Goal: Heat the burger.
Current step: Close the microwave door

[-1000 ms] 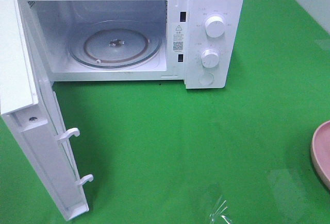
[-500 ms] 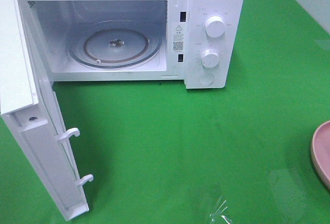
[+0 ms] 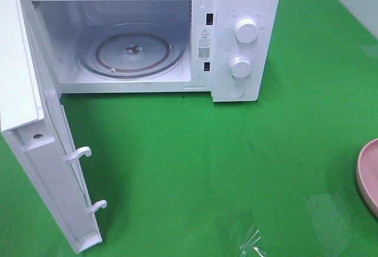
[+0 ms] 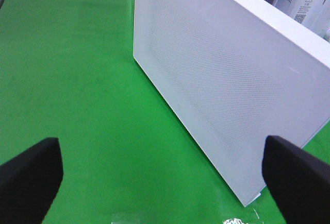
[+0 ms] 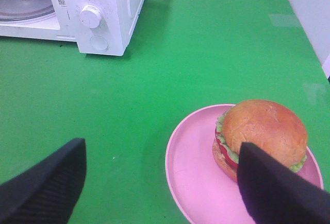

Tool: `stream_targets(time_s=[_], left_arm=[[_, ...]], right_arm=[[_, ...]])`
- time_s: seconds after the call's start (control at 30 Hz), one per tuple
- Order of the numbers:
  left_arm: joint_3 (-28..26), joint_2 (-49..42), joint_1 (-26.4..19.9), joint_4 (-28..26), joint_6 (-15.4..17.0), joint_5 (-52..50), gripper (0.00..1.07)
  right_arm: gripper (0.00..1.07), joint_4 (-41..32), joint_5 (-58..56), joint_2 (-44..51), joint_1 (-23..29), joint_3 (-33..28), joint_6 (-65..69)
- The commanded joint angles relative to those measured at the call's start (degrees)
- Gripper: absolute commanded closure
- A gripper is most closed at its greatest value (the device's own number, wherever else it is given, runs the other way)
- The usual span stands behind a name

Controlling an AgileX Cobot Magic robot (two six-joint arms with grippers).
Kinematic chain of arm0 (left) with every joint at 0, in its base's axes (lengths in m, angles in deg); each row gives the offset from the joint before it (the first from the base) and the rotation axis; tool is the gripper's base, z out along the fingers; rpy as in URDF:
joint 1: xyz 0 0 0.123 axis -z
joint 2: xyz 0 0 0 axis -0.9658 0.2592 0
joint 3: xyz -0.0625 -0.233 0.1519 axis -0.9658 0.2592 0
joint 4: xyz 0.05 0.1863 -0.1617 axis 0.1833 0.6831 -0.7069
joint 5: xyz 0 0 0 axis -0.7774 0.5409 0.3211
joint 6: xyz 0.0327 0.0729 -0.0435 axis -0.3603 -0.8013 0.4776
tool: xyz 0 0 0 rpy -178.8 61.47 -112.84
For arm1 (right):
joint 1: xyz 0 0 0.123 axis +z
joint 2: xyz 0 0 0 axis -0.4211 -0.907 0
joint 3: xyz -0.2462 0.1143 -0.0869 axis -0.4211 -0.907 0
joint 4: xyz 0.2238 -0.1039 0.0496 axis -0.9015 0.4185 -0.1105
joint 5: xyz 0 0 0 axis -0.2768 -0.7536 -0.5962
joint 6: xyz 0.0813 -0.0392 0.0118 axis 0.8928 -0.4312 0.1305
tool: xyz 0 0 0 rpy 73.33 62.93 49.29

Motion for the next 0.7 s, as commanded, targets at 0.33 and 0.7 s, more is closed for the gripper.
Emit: stream_targets(time_s=[0.33,0.7], left_arm=[[0.1,-0.9,0.3,-0.5,0.2,-0.3,0.09],[0.1,-0.9,0.3,-0.4,0.6,-0.3,0.09]], right_arm=[[0.31,0.3,0.4,1.5,-0.2,-0.1,0.1],[0.32,0.3,0.4,1.5,-0.2,-0.1,0.1]])
